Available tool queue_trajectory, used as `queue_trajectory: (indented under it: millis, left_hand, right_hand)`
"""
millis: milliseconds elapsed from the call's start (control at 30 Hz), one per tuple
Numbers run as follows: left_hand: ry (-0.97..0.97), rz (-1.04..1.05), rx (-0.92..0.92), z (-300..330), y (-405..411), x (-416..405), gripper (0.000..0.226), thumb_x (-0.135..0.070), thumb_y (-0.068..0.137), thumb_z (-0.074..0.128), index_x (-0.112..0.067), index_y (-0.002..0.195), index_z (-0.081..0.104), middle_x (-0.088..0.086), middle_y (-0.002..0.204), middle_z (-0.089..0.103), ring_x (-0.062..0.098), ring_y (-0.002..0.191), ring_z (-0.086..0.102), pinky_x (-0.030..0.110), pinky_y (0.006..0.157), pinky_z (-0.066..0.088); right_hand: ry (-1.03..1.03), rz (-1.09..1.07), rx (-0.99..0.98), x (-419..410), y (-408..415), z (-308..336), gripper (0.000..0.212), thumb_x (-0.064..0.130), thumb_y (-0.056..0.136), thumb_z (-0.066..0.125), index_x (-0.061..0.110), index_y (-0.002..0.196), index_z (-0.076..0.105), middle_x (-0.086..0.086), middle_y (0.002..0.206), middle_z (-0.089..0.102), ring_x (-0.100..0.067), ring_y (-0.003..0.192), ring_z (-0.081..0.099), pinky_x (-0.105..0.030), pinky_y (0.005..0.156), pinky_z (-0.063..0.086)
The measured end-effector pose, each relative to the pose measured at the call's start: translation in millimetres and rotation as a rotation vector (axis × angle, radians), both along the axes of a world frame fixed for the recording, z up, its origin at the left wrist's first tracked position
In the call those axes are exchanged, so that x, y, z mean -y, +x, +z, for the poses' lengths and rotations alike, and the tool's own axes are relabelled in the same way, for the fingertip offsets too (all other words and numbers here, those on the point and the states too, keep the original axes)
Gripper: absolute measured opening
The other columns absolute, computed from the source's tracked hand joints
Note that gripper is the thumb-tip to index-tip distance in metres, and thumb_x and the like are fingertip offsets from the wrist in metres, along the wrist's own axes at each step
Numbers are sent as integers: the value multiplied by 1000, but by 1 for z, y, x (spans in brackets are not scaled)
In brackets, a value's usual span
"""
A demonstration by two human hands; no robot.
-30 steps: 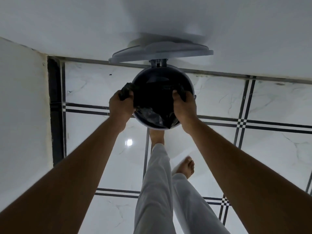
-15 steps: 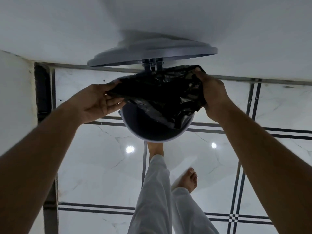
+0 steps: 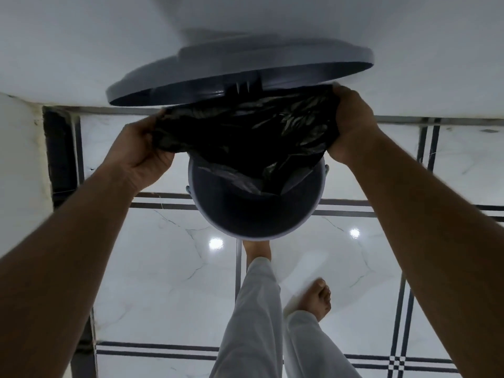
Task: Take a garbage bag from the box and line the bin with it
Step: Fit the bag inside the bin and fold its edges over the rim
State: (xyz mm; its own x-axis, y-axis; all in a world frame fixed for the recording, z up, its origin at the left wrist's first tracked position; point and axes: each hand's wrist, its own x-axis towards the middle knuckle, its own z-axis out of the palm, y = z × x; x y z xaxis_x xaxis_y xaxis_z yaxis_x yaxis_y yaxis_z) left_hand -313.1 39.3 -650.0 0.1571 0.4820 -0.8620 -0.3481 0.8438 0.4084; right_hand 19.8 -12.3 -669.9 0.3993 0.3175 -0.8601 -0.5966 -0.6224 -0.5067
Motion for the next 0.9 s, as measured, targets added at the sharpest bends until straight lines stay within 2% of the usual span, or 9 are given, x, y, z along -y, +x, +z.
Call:
queue_trajectory:
  millis: [100,267,333,400,500,633,700,800,900]
  left_hand:
    - [-31,-200,-110,-17,6,-13,26,-32,106,62,-18,121,79,3,125,78,15,106,78,26,94,62]
    - [-166,-717,-537,-55,-3,11,36,-31,99,70,-3,123,74,15,121,80,24,83,77,32,66,67]
    - [-229,-831,-654,-56,-10,26,53,-50,82,78,-10,117,77,10,106,83,28,89,81,42,79,69]
    - [-286,-806,-592,-47,-9,37,53,-61,79,72,-21,113,80,3,105,85,27,98,81,49,92,65]
    - [-318,-670,-498,-31,-10,53,47,-70,90,61,-25,92,75,-5,84,81,21,93,74,43,92,57]
    - [-235,-537,-221,-19,-21,70,67,-86,87,58,-33,124,77,-7,125,80,17,118,75,46,105,52]
    - [-159,-519,-139,-19,-25,75,60,-68,97,61,-31,144,67,-4,142,73,15,129,70,42,112,49]
    - [-162,-466,-132,-23,-35,81,56,-26,95,79,-14,147,64,6,147,69,21,139,64,41,124,42]
    - [-218,-508,-186,-25,-50,89,75,-26,68,100,-10,136,73,8,140,73,20,125,71,37,113,53]
  right_hand:
    - [-20,147,193,4,5,-12,23,33,110,67,21,93,76,-4,101,80,-23,97,80,-24,75,64]
    - [-192,369,241,47,19,-32,32,47,97,83,20,84,74,-2,95,79,-19,97,79,-25,73,59]
    - [-278,419,205,63,19,-31,46,62,90,85,17,86,72,-7,97,77,-21,89,71,-33,77,56]
    - [-298,382,133,82,16,-28,49,64,89,85,16,90,74,-6,102,77,-22,92,70,-36,83,58]
    - [-273,319,81,109,7,-19,42,59,95,82,17,96,78,-6,109,81,-29,106,78,-45,99,65]
    - [-226,229,94,135,-5,-9,38,52,101,77,14,101,78,-4,111,80,-24,103,76,-45,99,64]
    - [-202,196,81,144,-10,-6,39,47,103,76,9,110,76,-2,107,79,-19,99,74,-37,89,64]
    - [-188,185,86,152,-19,-4,31,39,104,77,12,117,75,-1,111,78,-17,105,75,-32,79,63]
    - [-191,201,91,161,-25,-3,29,31,107,74,9,125,73,-9,116,79,-21,106,78,-33,80,67]
